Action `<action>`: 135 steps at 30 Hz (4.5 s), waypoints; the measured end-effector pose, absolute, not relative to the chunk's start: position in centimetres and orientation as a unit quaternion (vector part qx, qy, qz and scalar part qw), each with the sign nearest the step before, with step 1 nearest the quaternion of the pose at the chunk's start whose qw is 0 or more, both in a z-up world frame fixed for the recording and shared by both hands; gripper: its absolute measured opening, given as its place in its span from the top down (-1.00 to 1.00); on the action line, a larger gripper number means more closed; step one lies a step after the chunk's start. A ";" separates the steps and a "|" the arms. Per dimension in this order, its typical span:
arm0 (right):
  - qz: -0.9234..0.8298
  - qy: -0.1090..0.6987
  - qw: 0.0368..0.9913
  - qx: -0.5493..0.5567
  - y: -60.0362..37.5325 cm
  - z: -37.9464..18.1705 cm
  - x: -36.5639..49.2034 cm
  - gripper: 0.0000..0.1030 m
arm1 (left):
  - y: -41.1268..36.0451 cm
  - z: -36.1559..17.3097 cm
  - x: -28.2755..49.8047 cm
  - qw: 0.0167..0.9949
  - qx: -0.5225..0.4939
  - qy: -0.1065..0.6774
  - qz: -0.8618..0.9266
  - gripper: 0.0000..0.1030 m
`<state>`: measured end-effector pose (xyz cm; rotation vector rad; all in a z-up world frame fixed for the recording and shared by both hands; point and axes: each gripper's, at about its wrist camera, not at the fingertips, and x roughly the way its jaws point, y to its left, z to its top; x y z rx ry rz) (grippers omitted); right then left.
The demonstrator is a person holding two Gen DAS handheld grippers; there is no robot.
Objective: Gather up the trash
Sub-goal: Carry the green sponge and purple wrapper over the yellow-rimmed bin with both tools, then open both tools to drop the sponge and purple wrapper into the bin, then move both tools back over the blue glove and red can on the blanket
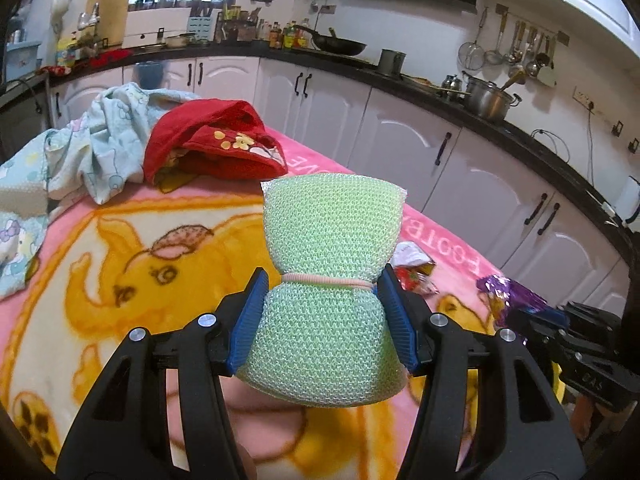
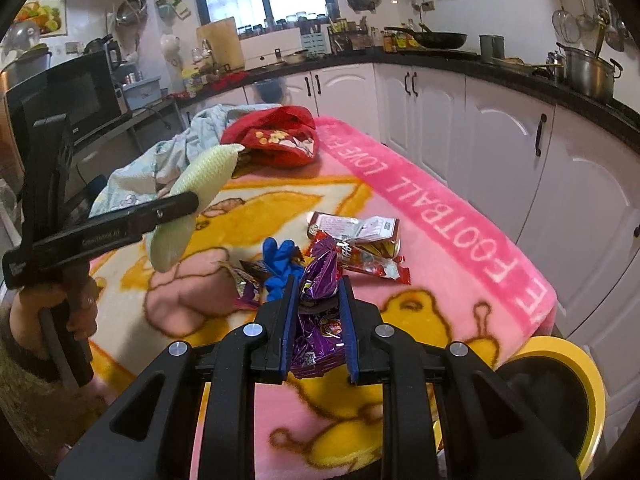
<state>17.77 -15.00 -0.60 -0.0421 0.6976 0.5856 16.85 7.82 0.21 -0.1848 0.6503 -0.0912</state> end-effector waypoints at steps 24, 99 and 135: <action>0.232 0.313 0.921 -0.009 -22.4 1.2 15.4 0.62 | 0.8 0.4 12.6 0.947 -0.049 0.301 -0.098 0.07; 0.082 0.379 0.916 0.103 -40.1 -6.1 13.4 0.58 | -21.7 -9.7 16.9 0.870 0.045 0.404 -0.280 -0.02; 0.080 0.319 0.941 0.074 -36.7 -1.5 11.8 -0.38 | -12.7 -4.2 14.6 0.931 0.013 0.328 -0.163 -0.79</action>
